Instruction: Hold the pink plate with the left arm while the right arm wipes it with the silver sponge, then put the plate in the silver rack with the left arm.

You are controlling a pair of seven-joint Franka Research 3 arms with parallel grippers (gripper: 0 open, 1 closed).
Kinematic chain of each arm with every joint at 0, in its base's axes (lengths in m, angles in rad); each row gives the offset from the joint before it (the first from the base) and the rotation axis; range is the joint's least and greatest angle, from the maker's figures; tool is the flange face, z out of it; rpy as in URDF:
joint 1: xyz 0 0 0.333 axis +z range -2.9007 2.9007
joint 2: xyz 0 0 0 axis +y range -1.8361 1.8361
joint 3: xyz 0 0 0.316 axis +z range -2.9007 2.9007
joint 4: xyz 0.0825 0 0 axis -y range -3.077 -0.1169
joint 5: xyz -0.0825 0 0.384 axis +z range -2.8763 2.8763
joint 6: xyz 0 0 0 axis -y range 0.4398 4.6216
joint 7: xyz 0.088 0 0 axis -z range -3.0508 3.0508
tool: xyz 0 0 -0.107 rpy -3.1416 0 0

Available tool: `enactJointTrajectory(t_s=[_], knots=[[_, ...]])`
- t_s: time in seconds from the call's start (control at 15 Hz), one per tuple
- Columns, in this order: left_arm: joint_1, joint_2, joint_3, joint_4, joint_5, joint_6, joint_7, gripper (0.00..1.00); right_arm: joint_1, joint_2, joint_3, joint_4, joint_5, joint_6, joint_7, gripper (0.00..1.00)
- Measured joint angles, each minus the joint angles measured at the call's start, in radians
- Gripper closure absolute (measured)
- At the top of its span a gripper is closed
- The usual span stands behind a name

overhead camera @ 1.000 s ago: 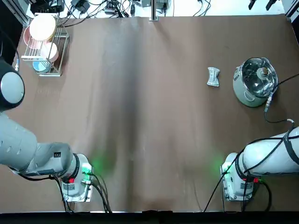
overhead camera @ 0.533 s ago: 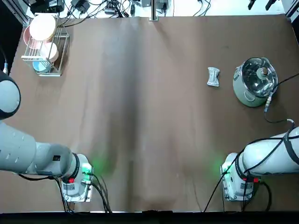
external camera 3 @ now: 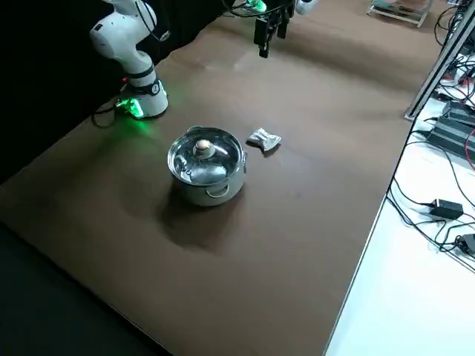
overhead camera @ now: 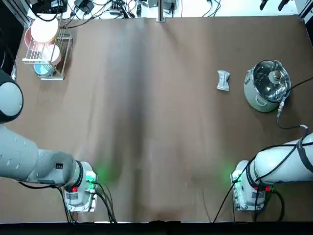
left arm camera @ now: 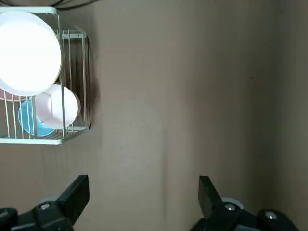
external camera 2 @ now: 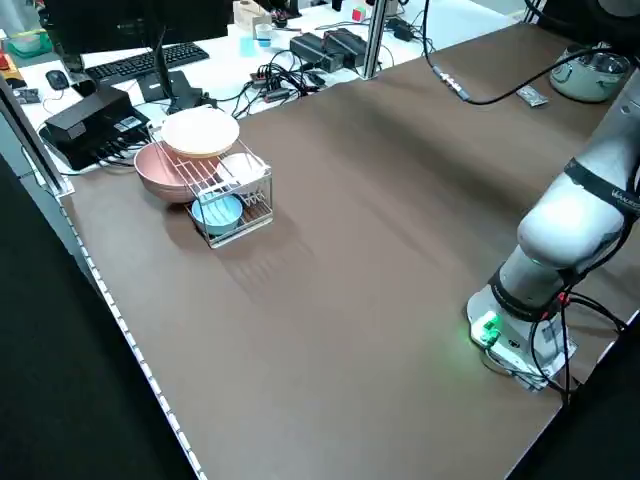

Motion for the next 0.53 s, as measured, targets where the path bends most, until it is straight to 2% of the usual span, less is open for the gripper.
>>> enactJointTrajectory(t_s=[0.53], knots=[[0.000,0.003,-0.001,-0.001,-0.026,-0.048,-0.032,0.00,0.000,0.000,0.000,0.000,0.000,0.000,0.000,0.00]])
